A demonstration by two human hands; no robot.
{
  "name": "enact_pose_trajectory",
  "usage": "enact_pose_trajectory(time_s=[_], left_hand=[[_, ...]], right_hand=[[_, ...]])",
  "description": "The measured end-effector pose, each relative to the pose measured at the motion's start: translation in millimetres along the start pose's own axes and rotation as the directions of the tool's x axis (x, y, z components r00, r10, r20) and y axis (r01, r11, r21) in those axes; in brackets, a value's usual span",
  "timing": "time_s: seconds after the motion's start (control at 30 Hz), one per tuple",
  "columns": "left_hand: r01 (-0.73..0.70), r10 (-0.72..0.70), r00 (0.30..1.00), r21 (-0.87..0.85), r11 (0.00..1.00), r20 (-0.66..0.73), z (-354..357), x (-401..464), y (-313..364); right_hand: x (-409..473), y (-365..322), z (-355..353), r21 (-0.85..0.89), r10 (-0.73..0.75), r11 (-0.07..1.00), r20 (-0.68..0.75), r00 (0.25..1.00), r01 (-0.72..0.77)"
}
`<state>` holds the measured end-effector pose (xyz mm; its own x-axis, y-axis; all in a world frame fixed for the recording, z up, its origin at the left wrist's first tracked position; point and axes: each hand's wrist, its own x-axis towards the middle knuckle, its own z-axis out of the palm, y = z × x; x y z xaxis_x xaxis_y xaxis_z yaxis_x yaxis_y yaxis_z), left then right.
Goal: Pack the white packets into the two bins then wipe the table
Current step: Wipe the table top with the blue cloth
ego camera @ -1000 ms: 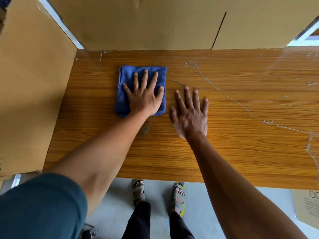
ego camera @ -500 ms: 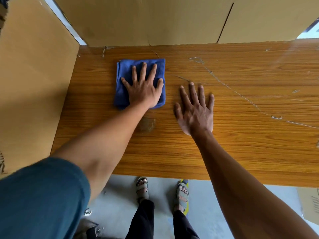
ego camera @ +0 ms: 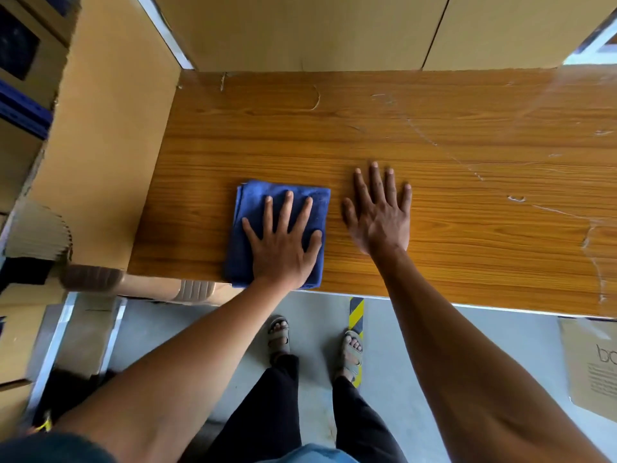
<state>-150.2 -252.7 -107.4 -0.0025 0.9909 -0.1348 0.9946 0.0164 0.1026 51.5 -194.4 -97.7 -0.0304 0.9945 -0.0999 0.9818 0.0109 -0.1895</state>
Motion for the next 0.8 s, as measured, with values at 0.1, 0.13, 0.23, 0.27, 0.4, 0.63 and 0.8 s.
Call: enact_pose_trajectory(time_s=[0.1, 0.13, 0.23, 0.27, 0.4, 0.63, 0.8], left_hand=[[0.033, -0.033, 0.999, -0.031, 0.999, -0.019, -6.5, 52.1, 1.5], [0.050, -0.051, 0.999, -0.046, 0.998, -0.016, -11.1, 74.9, 1.7], [0.062, -0.061, 0.998, -0.043, 0.997, 0.036, -24.6, 123.5, 4.8], [0.051, -0.050, 0.998, -0.038, 0.998, 0.042, -24.0, 127.8, 5.0], [-0.013, 0.012, 1.000, -0.036, 0.999, -0.028, -7.4, 66.8, -2.5], [0.061, -0.062, 0.998, -0.028, 0.998, -0.029, -6.3, 29.8, 0.1], [0.079, -0.077, 0.997, -0.056, 0.995, 0.029, -24.1, 145.1, 5.3]], right_hand=[[-4.4, -1.4, 4.1, 0.009, 0.021, 1.000, -0.007, 1.000, -0.021], [-3.4, -1.8, 4.6, 0.010, 0.025, 1.000, -0.011, 1.000, -0.025], [-1.0, -2.3, 6.5, 0.003, 0.024, 1.000, -0.015, 1.000, -0.024], [-0.7, -2.1, 6.8, 0.002, 0.025, 1.000, -0.018, 1.000, -0.025], [-3.9, -1.5, 4.3, 0.003, 0.023, 1.000, -0.008, 1.000, -0.023], [-3.4, -3.3, 1.1, 0.008, 0.027, 1.000, -0.004, 1.000, -0.027], [0.3, -2.2, 5.9, 0.005, 0.039, 0.999, -0.029, 0.999, -0.039]])
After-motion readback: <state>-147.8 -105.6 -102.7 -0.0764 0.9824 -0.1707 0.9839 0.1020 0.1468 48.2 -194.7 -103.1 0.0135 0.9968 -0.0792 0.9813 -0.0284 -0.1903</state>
